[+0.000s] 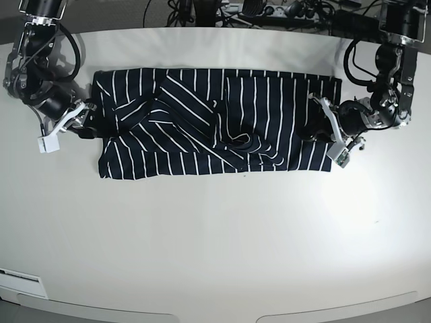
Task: Fold the T-shirt properly
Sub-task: 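Grasp both ends of the folded bundle with both grippers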
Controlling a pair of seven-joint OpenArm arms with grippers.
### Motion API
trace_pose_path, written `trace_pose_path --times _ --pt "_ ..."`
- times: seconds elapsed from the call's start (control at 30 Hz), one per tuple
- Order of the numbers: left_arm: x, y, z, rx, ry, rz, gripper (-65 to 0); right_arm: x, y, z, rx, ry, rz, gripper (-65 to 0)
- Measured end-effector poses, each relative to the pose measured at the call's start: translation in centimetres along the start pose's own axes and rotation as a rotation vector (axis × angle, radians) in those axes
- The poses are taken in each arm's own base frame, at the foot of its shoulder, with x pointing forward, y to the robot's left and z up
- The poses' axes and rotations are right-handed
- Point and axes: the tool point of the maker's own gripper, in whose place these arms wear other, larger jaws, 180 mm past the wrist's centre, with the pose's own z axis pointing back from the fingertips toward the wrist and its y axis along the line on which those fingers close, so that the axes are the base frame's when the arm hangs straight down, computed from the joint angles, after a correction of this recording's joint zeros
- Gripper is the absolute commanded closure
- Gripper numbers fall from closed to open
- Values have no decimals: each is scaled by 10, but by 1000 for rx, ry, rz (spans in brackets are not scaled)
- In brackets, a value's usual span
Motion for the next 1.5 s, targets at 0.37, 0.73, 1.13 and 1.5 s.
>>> trace_pose_path --times 0.37,0.73,1.13,1.5 --pt "0 0 0 0 0 1 0 -6 33 -23 104 15 34 -369" --pt "1 -2 0 -10 -6 11 0 -14 70 -42 216 -21 33 -356" --pt "2 -4 0 -24 -8 11 0 -4 43 -50 57 17 126 0" --pt "27 -10 2 -103 -49 22 -216 32 -5 -10 -314 85 330 0"
